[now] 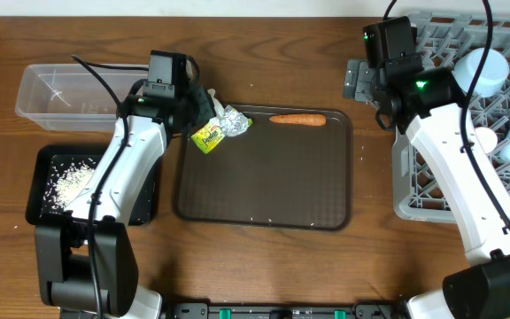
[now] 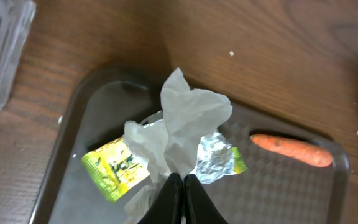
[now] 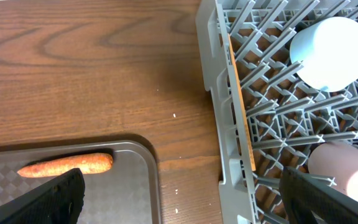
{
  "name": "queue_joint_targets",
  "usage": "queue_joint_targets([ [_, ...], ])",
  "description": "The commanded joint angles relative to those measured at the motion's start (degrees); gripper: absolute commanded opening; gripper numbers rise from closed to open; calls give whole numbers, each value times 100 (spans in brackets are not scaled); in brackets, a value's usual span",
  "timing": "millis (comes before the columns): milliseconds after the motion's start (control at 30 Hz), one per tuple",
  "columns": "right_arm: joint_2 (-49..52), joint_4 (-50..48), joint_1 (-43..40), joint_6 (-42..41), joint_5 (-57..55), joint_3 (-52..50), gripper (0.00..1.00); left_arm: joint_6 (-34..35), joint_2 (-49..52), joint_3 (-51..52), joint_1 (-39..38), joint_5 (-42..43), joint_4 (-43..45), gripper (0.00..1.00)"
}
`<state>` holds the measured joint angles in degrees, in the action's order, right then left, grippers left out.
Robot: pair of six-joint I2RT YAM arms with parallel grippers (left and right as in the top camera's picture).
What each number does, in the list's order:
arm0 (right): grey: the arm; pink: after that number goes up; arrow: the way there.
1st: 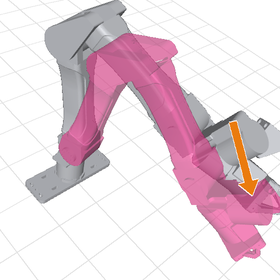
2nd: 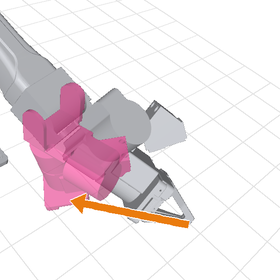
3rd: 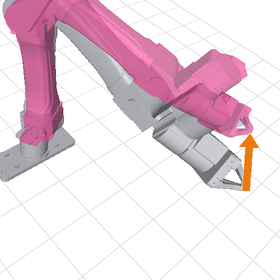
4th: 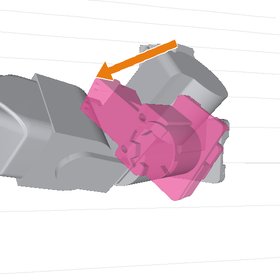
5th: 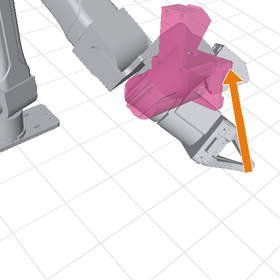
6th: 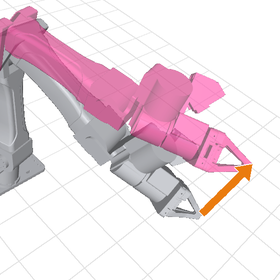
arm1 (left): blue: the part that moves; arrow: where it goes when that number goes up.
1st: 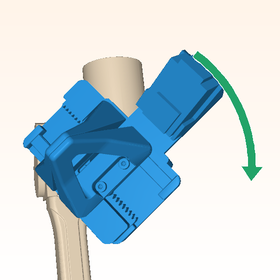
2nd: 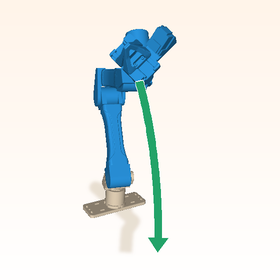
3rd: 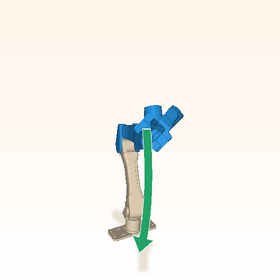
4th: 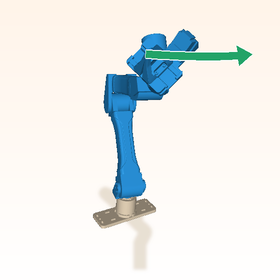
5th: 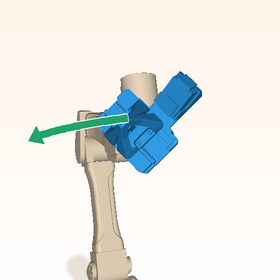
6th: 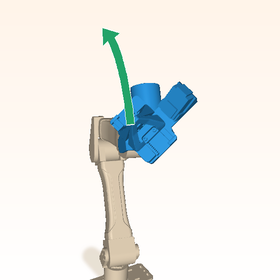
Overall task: Sort waste into correct bins and load items into the dishwasher rack
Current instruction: 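Grasp the white tissue with the left gripper, then carry the tissue to the clear plastic container and release it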
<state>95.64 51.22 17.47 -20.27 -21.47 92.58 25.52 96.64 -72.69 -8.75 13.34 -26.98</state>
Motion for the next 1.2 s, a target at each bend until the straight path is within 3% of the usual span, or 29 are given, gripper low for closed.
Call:
queue_joint_targets([
  [0,39,0,-52,61,-96,31,99,28,-229,-70,81,101,166,6],
  [233,39,-2,-52,61,-96,31,99,197,-636,-70,695,-160,793,6],
  [367,39,-2,-52,61,-96,31,99,527,-625,-68,1217,-675,778,6],
  [700,39,0,-52,61,-96,31,99,527,-575,-66,2238,-678,763,7],
  [767,39,-2,-52,61,-96,31,99,525,-542,-68,2295,-680,774,28],
  [900,39,-2,-52,61,-96,31,99,525,-446,-68,2310,-673,763,87],
  [1000,39,-2,-52,61,-96,31,99,525,-428,-68,2308,-603,643,94],
  [1167,39,-2,-52,61,-96,31,99,494,-483,-68,2288,358,614,96],
])
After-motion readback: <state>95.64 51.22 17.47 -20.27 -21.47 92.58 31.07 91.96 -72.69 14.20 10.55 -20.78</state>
